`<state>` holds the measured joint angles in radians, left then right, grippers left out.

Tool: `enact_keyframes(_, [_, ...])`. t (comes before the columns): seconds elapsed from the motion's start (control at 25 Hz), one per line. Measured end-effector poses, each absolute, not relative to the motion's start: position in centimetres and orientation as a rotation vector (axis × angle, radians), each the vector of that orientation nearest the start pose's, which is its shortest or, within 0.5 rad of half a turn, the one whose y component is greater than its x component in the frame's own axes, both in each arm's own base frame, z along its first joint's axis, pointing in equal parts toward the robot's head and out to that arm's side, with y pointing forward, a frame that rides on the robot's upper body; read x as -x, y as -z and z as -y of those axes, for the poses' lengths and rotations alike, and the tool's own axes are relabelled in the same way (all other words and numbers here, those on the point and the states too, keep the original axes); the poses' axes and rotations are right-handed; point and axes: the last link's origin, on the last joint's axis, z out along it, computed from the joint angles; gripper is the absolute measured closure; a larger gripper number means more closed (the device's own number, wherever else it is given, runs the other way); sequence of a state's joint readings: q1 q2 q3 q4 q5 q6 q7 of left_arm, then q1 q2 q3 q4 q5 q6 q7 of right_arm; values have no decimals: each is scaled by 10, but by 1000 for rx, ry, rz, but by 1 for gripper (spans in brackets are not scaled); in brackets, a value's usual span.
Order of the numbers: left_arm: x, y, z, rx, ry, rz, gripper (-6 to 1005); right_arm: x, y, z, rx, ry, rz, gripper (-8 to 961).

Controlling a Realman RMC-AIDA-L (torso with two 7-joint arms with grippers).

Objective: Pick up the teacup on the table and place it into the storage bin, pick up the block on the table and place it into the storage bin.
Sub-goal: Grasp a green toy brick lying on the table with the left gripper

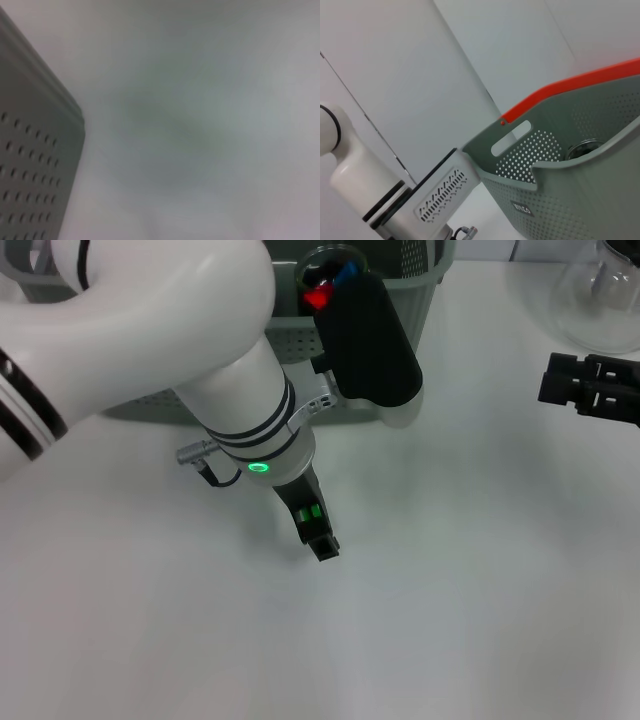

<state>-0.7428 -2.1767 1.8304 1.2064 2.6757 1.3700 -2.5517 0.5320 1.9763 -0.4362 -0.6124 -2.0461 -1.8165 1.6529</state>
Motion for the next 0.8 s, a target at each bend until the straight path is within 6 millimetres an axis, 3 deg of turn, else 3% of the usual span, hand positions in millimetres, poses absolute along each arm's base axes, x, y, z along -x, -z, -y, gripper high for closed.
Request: enact_keyframes(0.8, [137, 120, -332, 2763, -820, 314, 168, -276, -60, -314, 2632, -984, -1011, 254])
